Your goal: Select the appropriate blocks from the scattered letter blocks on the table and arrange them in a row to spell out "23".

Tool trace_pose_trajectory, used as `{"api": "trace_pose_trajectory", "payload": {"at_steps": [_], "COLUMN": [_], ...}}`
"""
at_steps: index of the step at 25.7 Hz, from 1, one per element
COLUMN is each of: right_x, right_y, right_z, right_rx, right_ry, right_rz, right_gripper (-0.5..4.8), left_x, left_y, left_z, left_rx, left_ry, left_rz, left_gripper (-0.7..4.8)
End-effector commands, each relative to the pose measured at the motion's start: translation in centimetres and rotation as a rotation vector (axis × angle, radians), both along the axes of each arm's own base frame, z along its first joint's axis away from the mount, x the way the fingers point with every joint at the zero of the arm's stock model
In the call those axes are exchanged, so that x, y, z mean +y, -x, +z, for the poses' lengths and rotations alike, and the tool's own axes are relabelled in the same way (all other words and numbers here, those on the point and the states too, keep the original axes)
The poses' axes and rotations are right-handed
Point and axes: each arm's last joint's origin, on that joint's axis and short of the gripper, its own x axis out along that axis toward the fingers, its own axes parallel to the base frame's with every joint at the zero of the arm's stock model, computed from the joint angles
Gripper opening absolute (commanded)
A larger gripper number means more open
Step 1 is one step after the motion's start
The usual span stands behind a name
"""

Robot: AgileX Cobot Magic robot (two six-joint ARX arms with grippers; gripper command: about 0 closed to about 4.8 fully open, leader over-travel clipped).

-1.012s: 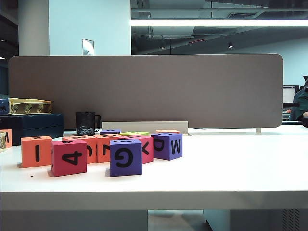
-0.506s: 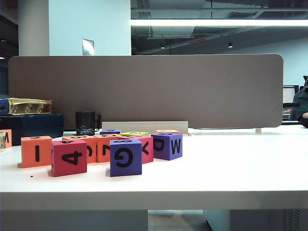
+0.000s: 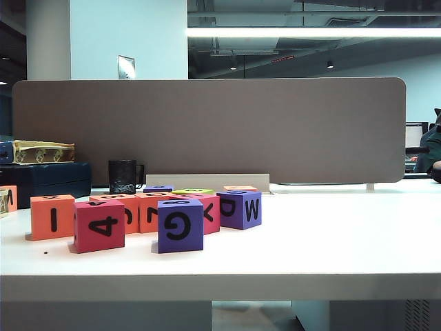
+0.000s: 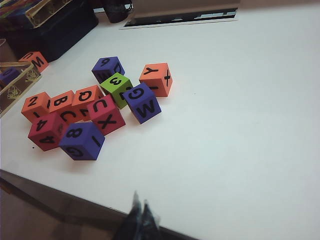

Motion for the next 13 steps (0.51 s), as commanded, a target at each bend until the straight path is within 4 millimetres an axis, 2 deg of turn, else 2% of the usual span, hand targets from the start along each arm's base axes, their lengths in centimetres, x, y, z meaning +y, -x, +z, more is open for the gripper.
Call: {"api": "trace_pose_trajectory", "payload": {"at_steps": [1, 13], "right_x": [-0.01, 0.17], "right_y": [-0.06, -0.05], "right_z": [0.4, 0.46], "right_rx": [-0.035, -0.042], "right_ry": [0.005, 0.004], "right_rz": [-0.002, 0.023], "right_gripper": [-0.01, -0.01], "left_x": [-0.03, -0.03], "left_y": [-0.01, -0.02], "left_z": [-0.09, -0.09], "left_rx": [0.002, 0.003], "left_ry": [0.004, 0.004], "left_rz": [-0.007, -0.007], "left_gripper": [0.48, 0.48]}}
